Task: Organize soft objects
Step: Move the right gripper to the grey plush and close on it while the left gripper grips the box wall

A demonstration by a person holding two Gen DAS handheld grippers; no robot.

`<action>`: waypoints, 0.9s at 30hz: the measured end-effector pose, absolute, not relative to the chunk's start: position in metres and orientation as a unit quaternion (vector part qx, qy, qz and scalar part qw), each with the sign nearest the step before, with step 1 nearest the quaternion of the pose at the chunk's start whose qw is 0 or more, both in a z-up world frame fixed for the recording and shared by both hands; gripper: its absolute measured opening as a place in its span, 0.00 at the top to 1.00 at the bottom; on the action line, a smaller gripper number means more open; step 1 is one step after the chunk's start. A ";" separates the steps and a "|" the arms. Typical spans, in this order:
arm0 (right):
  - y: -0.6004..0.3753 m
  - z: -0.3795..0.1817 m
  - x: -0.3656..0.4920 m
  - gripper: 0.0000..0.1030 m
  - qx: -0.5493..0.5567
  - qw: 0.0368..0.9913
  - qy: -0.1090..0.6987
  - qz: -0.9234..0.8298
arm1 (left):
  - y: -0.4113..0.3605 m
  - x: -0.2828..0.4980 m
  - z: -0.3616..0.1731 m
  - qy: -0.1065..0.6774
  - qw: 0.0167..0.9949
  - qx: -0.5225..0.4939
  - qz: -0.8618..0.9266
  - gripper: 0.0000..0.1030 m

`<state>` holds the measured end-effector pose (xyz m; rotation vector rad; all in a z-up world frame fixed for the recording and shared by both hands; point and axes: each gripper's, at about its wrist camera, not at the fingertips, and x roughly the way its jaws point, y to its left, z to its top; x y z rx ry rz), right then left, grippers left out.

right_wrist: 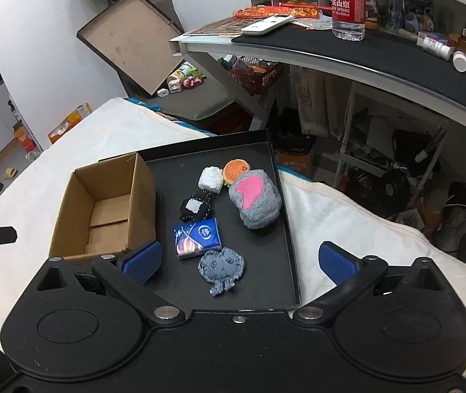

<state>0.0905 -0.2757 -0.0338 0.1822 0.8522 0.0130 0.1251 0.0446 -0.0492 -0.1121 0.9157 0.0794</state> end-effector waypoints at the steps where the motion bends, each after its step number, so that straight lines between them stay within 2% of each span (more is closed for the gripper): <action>1: -0.275 -0.035 0.094 0.00 0.089 0.906 0.414 0.006 | 0.045 0.129 -0.051 0.443 0.894 -0.051 0.039 0.01; 12: -0.280 -0.060 0.132 0.00 0.093 0.894 0.439 0.007 | 0.057 0.167 -0.079 0.451 0.889 -0.067 0.049 0.04; 18: -0.277 -0.075 0.155 0.00 0.082 0.890 0.448 0.003 | 0.058 0.189 -0.101 0.466 0.880 -0.079 0.051 0.14; 25: -0.277 -0.092 0.183 0.03 0.061 0.888 0.456 0.000 | 0.056 0.203 -0.133 0.480 0.873 -0.082 0.038 0.18; 27: -0.276 -0.097 0.190 0.05 0.056 0.887 0.458 0.000 | 0.056 0.206 -0.141 0.485 0.870 -0.080 0.037 0.24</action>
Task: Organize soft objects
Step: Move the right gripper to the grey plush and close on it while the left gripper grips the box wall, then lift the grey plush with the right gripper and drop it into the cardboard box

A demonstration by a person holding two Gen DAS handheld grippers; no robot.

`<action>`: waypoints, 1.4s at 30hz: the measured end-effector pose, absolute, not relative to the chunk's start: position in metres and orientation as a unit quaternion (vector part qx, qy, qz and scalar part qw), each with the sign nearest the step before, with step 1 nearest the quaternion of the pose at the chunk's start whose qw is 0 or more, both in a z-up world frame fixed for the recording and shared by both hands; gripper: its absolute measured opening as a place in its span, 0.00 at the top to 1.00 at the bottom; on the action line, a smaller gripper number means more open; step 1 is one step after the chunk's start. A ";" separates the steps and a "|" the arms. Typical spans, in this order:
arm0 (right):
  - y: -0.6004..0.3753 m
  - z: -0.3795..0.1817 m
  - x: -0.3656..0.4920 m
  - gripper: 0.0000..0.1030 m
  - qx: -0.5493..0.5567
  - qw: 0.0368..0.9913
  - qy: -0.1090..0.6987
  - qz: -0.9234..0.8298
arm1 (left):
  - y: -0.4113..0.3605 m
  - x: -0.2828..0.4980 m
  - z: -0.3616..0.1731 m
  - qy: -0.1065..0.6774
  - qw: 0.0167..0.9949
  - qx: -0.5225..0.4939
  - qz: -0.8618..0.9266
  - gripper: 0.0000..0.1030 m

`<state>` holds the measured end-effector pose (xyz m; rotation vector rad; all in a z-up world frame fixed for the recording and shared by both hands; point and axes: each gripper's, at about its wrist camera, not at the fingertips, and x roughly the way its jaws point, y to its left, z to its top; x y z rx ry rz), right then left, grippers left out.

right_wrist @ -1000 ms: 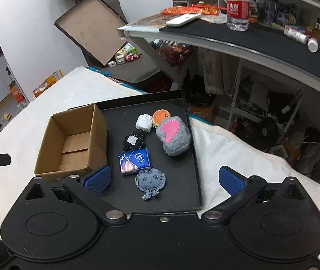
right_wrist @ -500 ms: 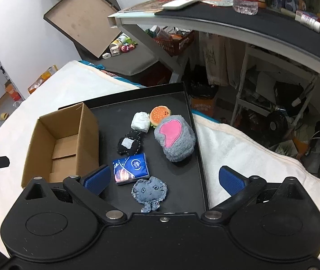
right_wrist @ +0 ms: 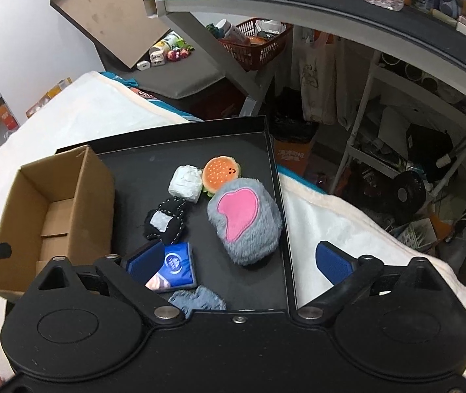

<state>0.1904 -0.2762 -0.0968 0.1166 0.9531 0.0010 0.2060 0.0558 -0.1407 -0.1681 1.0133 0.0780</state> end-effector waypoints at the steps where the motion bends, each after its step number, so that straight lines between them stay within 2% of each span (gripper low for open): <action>1: -0.275 -0.099 0.194 0.05 0.051 0.887 0.460 0.002 | 0.057 0.207 -0.145 0.488 0.868 -0.084 0.037 0.26; 7: -0.265 -0.116 0.214 0.06 0.020 0.883 0.469 0.007 | 0.067 0.216 -0.164 0.506 0.856 -0.106 0.025 0.44; 12: -0.262 -0.128 0.227 0.08 0.017 0.880 0.475 0.006 | 0.069 0.222 -0.172 0.516 0.848 -0.118 0.023 0.69; 19: -0.257 -0.142 0.236 0.09 -0.013 0.875 0.483 0.015 | 0.066 0.221 -0.172 0.508 0.854 -0.109 0.032 0.84; 27: -0.251 -0.153 0.244 0.21 -0.046 0.873 0.485 0.011 | 0.067 0.223 -0.174 0.499 0.860 -0.097 0.044 0.88; 31: -0.250 -0.166 0.248 0.42 -0.060 0.860 0.507 0.002 | 0.071 0.224 -0.174 0.493 0.863 -0.101 0.053 0.88; 32: -0.249 -0.168 0.248 0.51 -0.066 0.858 0.509 -0.003 | 0.072 0.224 -0.174 0.491 0.864 -0.101 0.054 0.88; 33: -0.249 -0.168 0.247 0.53 -0.072 0.858 0.508 -0.008 | 0.073 0.224 -0.174 0.490 0.864 -0.102 0.054 0.88; 42: -0.247 -0.148 0.231 0.58 -0.045 0.864 0.501 -0.005 | 0.075 0.221 -0.173 0.489 0.865 -0.105 0.040 0.88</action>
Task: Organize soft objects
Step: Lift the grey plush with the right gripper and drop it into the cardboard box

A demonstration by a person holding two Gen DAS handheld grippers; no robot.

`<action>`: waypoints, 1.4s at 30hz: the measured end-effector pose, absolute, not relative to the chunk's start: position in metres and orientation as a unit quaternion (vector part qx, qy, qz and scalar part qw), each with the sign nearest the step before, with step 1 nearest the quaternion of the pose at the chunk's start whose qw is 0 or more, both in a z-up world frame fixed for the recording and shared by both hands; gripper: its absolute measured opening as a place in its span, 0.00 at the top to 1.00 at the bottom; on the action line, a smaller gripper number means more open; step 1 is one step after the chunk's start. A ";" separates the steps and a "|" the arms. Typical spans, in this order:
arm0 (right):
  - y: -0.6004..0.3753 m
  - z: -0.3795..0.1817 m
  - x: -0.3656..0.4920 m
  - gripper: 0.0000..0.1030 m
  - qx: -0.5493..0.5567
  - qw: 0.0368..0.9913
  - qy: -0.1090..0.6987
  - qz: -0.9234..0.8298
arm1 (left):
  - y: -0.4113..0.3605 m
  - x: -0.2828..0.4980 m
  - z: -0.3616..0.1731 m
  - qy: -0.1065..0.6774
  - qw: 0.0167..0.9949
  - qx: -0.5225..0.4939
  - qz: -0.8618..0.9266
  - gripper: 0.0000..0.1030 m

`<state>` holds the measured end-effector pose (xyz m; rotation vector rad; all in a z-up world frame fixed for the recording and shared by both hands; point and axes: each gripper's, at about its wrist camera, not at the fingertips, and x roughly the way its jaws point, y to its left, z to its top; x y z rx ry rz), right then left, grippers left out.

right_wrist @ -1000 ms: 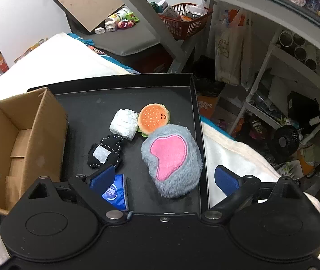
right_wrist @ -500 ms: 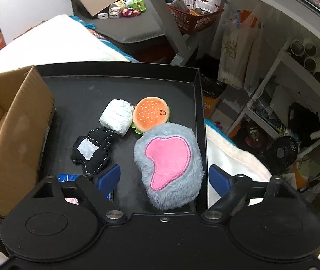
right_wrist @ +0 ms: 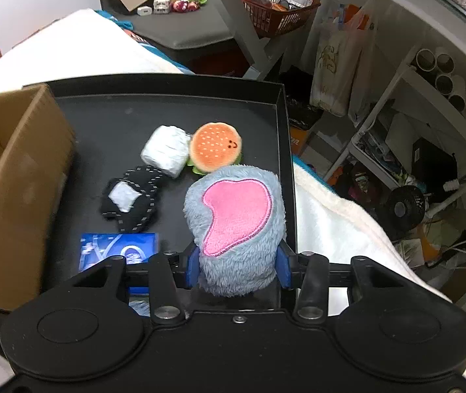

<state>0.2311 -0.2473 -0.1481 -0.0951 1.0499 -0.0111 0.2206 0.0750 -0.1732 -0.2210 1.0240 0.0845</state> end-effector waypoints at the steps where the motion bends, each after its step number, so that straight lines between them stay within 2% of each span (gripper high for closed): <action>1: -0.246 -0.145 0.229 0.58 -0.044 0.866 0.499 -0.005 | 0.076 0.221 -0.174 0.489 0.865 -0.108 0.038 0.88; 17: -0.206 -0.092 0.194 0.57 -0.062 0.885 0.461 0.007 | 0.075 0.217 -0.176 0.512 0.852 -0.109 0.026 0.86; 29: -0.160 -0.060 0.178 0.57 -0.085 0.897 0.431 0.037 | 0.078 0.204 -0.171 0.500 0.858 -0.116 0.011 0.86; 42: -0.117 -0.051 0.182 0.57 -0.098 0.902 0.416 0.068 | 0.085 0.199 -0.175 0.494 0.859 -0.133 0.009 0.86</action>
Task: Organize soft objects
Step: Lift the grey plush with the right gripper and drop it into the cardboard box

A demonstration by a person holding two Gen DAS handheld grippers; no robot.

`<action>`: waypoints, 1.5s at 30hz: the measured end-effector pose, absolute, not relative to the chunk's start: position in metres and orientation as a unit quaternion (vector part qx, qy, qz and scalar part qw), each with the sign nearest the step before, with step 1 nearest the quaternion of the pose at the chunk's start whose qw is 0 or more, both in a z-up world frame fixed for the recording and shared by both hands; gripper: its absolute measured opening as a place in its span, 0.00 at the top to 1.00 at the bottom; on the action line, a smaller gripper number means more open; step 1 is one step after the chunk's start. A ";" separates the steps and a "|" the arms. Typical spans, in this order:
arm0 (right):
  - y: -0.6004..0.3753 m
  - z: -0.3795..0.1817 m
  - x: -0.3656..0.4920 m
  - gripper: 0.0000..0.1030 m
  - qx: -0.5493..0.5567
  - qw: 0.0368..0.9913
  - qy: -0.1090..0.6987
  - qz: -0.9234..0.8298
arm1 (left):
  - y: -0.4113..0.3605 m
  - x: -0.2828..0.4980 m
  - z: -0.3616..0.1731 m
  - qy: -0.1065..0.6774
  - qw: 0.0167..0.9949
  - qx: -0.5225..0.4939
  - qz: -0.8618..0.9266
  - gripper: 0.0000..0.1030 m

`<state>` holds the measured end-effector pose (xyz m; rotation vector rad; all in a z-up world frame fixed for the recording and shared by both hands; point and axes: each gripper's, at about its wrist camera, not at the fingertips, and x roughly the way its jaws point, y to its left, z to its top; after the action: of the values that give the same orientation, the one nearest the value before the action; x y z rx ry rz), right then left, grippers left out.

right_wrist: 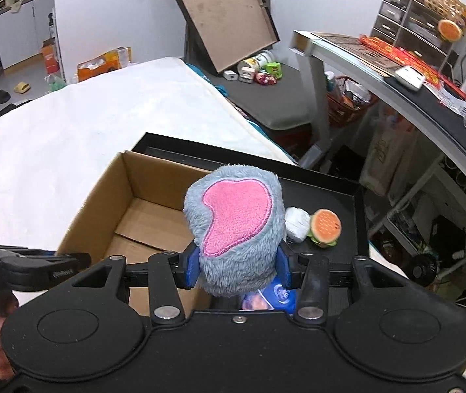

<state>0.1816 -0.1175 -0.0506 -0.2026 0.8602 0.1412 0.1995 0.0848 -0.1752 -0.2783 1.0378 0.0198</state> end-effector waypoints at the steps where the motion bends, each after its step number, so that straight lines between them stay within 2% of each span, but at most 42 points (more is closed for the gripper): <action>1: -0.114 -0.051 0.182 0.57 -0.099 0.902 0.415 0.070 | 0.085 0.200 -0.175 0.494 0.859 -0.134 0.009 0.86; 31: -0.028 -0.074 0.217 0.58 -0.112 0.891 0.414 0.151 | 0.101 0.201 -0.176 0.498 0.850 -0.174 0.003 0.85; 37: -0.026 -0.074 0.221 0.45 -0.101 0.893 0.406 0.166 | 0.101 0.202 -0.177 0.499 0.849 -0.172 0.006 0.85; 45: -0.044 -0.074 0.215 0.44 -0.089 0.892 0.415 0.158 | 0.093 0.204 -0.174 0.500 0.852 -0.153 0.013 0.85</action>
<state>0.2154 -0.0438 -0.0738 -0.1848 0.8616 0.3278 0.2038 0.0930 -0.1741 -0.3217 1.0534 0.0263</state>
